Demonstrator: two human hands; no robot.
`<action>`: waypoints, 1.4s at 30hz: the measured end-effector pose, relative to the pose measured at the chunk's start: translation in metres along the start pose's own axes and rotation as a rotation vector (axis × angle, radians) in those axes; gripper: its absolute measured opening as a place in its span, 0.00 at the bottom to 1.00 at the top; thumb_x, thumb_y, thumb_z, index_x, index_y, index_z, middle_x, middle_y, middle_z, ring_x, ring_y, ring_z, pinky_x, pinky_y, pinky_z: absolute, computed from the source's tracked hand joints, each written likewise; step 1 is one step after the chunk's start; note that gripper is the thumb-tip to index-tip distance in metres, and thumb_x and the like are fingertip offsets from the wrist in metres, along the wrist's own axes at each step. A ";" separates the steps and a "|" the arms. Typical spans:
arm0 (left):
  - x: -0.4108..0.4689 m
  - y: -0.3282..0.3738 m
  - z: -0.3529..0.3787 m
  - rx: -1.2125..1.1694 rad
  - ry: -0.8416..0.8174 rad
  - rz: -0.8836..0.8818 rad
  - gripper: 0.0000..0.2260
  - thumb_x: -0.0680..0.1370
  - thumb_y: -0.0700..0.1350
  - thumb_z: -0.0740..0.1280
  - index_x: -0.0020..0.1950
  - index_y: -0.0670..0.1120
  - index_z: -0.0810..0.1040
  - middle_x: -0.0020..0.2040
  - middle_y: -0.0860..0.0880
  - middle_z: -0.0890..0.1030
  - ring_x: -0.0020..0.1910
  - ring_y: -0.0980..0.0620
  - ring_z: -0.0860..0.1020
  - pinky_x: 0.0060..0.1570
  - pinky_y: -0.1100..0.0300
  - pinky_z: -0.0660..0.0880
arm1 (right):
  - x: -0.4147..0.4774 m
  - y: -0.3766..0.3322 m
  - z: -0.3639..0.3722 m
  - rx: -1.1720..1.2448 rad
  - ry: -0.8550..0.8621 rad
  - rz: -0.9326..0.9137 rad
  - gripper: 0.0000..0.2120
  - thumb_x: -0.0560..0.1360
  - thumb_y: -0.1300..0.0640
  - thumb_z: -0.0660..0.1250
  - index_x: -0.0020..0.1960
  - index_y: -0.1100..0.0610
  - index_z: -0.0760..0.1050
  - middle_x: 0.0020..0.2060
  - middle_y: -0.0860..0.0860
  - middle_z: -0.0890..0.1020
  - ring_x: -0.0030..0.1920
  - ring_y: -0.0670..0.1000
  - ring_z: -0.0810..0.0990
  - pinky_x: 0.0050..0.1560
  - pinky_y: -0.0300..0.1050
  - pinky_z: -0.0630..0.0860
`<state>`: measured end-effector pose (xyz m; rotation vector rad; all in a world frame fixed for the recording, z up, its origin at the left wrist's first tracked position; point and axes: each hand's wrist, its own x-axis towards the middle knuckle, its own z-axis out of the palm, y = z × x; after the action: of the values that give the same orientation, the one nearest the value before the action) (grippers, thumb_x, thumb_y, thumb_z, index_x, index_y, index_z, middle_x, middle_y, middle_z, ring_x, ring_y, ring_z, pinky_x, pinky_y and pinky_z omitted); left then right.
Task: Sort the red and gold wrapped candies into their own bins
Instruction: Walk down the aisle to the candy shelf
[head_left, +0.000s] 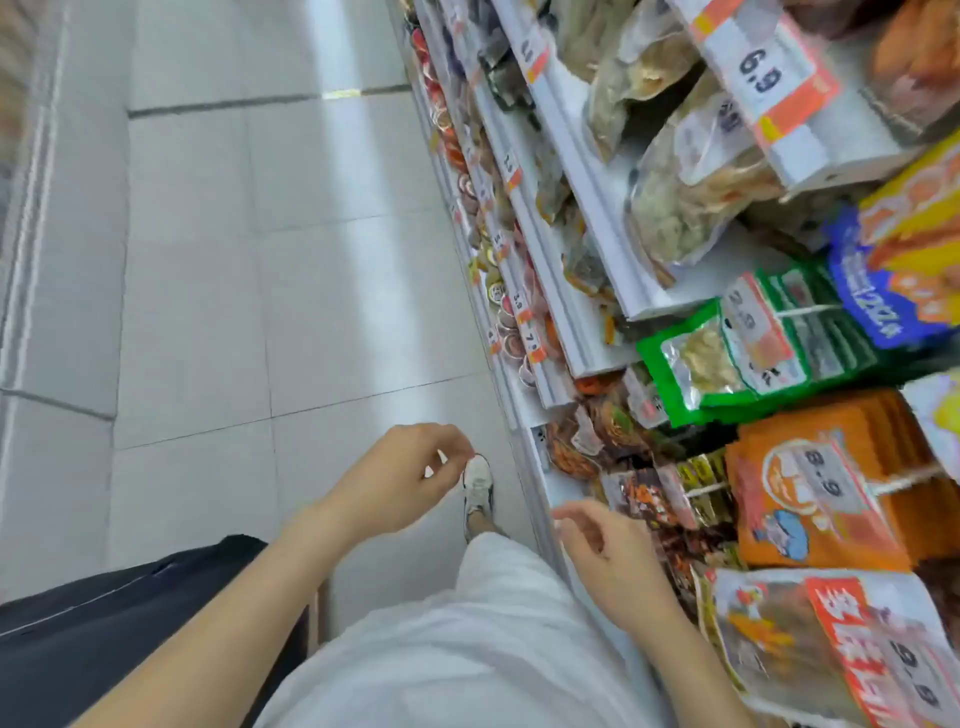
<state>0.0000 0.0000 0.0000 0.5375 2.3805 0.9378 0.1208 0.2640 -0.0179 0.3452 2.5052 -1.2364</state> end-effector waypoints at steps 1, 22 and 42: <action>0.021 -0.009 -0.015 -0.020 0.035 -0.015 0.08 0.83 0.47 0.64 0.56 0.55 0.82 0.49 0.62 0.82 0.47 0.60 0.80 0.46 0.66 0.75 | 0.033 -0.005 -0.004 -0.005 -0.018 -0.009 0.08 0.82 0.56 0.69 0.55 0.45 0.83 0.40 0.36 0.84 0.43 0.38 0.81 0.41 0.29 0.71; 0.271 -0.293 -0.435 -0.307 0.441 -0.511 0.07 0.83 0.45 0.66 0.53 0.57 0.82 0.47 0.62 0.83 0.44 0.63 0.80 0.46 0.66 0.73 | 0.654 -0.469 0.085 0.024 -0.305 -0.298 0.10 0.80 0.58 0.68 0.53 0.45 0.84 0.40 0.46 0.87 0.44 0.51 0.85 0.49 0.54 0.81; 0.642 -0.470 -0.884 -0.207 0.338 -0.473 0.07 0.84 0.49 0.64 0.58 0.56 0.81 0.51 0.62 0.82 0.49 0.61 0.79 0.45 0.66 0.74 | 1.170 -0.752 0.100 0.066 -0.418 -0.292 0.10 0.82 0.57 0.66 0.55 0.44 0.83 0.43 0.44 0.87 0.47 0.44 0.85 0.45 0.34 0.77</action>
<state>-1.1096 -0.4269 0.0112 -0.2787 2.4891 1.0938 -1.2008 -0.1800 0.0114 -0.2540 2.2046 -1.3353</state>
